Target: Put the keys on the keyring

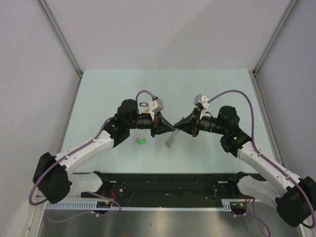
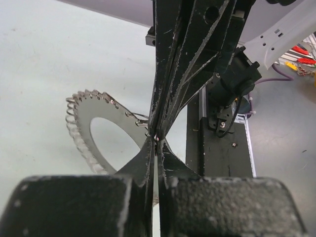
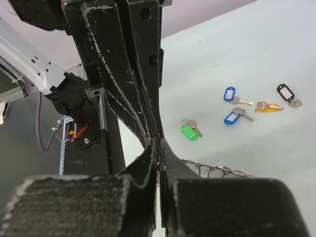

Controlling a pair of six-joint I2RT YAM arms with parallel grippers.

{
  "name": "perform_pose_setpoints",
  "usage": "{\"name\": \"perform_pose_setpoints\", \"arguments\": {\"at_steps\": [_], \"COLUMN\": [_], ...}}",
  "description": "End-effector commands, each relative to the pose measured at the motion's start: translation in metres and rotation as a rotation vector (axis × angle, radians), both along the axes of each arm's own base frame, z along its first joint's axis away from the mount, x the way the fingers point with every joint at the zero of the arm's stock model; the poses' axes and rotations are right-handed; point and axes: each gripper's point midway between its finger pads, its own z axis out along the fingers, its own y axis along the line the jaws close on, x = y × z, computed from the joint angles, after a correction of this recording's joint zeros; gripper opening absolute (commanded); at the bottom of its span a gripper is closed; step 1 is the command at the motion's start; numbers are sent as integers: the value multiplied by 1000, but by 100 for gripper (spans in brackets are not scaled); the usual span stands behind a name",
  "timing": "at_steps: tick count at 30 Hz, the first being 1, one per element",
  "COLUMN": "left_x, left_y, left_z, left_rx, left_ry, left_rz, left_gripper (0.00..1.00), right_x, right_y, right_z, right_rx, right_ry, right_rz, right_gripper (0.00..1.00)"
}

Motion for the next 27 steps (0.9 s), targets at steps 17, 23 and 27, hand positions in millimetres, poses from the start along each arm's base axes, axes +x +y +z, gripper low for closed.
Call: {"name": "perform_pose_setpoints", "arguments": {"at_steps": [17, 23, 27], "left_x": [4, -5, -14], "left_y": [22, 24, 24], "left_z": [-2, 0, 1], "left_rx": [29, 1, -23], "left_ry": [-50, -60, -65], "left_rz": [146, 114, 81], "left_gripper": [0, 0, 0], "right_x": [2, 8, 14], "right_y": [-5, 1, 0], "right_z": [-34, -49, -56], "right_rx": [-151, -171, -178], "right_ry": [22, 27, 31], "right_rz": [-191, -214, -240], "right_gripper": [54, 55, 55]}}
